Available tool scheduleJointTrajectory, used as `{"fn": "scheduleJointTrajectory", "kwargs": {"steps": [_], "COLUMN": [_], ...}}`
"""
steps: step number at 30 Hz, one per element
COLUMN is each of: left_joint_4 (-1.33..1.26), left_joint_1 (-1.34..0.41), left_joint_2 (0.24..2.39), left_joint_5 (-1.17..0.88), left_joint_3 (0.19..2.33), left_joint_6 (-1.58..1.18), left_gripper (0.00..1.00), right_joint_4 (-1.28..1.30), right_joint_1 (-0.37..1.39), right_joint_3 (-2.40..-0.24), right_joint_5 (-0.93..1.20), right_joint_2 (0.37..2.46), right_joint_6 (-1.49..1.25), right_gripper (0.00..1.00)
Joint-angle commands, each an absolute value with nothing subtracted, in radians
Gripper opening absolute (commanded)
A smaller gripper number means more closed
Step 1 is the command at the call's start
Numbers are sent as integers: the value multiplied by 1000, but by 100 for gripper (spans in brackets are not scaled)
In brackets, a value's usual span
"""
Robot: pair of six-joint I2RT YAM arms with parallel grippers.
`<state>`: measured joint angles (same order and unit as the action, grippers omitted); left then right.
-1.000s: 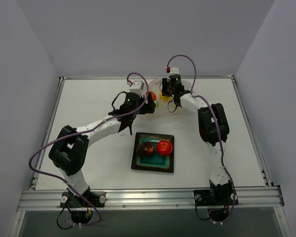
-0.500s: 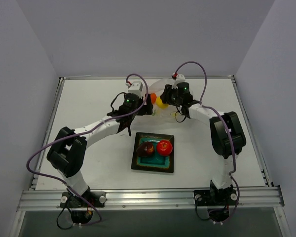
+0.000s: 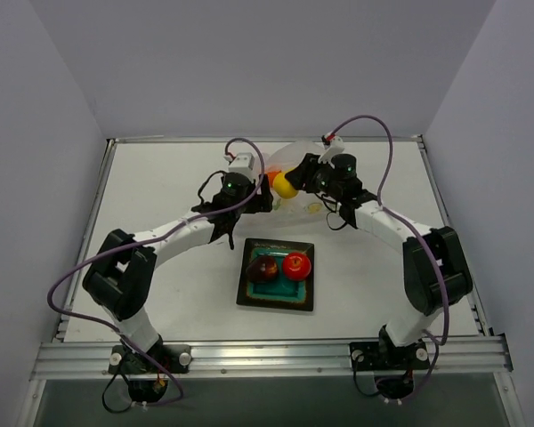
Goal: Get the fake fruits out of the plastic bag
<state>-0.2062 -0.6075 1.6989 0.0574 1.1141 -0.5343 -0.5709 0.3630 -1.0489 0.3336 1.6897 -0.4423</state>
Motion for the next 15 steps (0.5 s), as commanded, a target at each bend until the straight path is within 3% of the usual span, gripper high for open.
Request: {"fn": "scheduleJointTrajectory", "kwargs": {"steps": [1, 15], "left_joint_4": [-189, -19], "left_joint_1": [-591, -535], "left_joint_2": [1597, 1444], "left_joint_5": [26, 34], "left_joint_3": [1178, 1221], "left_joint_6": [-558, -563], "left_gripper": [74, 74], "right_joint_4": [-586, -522], "right_joint_1": [390, 692], "right_joint_3": [-1017, -736], "right_joint_5": [363, 244], "right_joint_2": [1522, 1157], "right_joint_6": [-453, -457], "right_gripper": [19, 19]}}
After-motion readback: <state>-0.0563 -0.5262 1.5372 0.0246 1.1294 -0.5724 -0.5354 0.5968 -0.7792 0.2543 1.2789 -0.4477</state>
